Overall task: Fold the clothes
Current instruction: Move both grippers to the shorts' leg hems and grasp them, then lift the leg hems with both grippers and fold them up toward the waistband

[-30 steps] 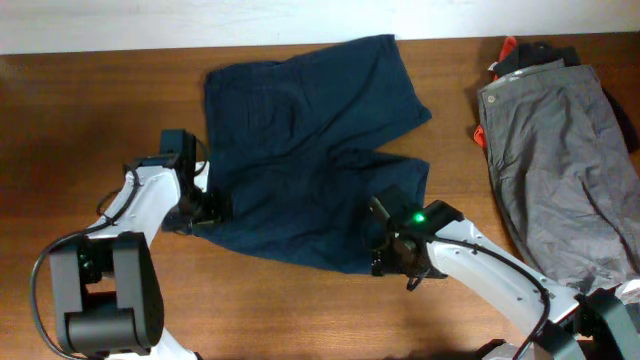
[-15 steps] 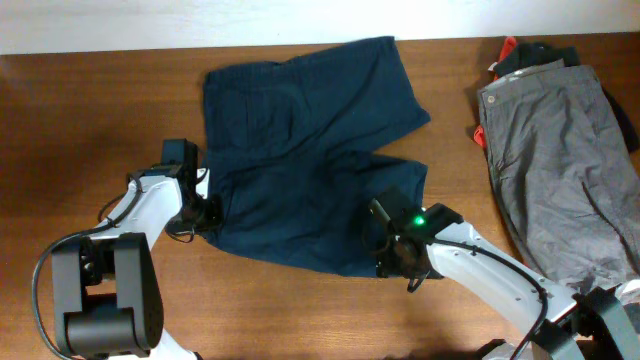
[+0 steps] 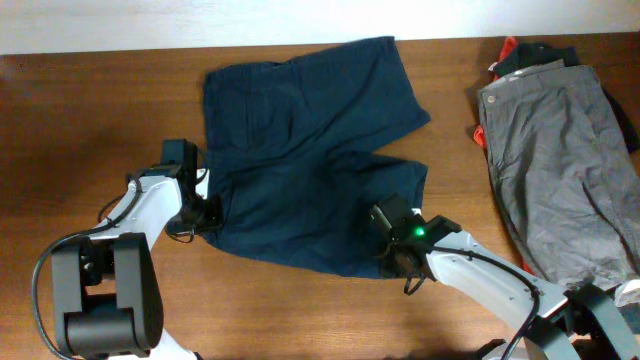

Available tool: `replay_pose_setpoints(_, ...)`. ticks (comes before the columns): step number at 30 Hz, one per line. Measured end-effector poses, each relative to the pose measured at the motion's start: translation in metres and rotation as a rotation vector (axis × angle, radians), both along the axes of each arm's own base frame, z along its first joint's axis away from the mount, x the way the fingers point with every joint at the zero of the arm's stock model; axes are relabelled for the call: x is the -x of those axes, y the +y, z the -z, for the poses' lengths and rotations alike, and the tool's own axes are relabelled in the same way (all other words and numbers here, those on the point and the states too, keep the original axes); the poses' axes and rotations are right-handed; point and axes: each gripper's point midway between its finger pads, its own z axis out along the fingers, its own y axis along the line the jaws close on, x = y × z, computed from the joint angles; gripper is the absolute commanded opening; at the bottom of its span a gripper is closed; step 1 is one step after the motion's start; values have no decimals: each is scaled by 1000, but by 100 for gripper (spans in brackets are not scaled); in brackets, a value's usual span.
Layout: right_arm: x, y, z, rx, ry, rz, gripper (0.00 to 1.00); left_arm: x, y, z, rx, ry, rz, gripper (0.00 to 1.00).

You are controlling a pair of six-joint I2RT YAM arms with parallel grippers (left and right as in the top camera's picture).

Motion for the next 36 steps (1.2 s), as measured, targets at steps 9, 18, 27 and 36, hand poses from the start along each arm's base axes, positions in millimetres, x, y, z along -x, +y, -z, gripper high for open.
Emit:
replay_pose_setpoints(9, 9, -2, 6, -1, 28, -7, 4, 16, -1, 0, 6, 63, 0, 0)
replay_pose_setpoints(18, 16, -24, -73, -55, -14, 43, 4, 39, -4, -53, 16, 11, 2, 1)
replay_pose_setpoints(27, 41, -39, -165, -159, -200, 37, 4, 50, -12, -151, 50, -326, -3, 1)
replay_pose_setpoints(36, 65, -47, -223, -236, -349, 12, 4, 75, -17, -206, 83, -538, -18, 1)
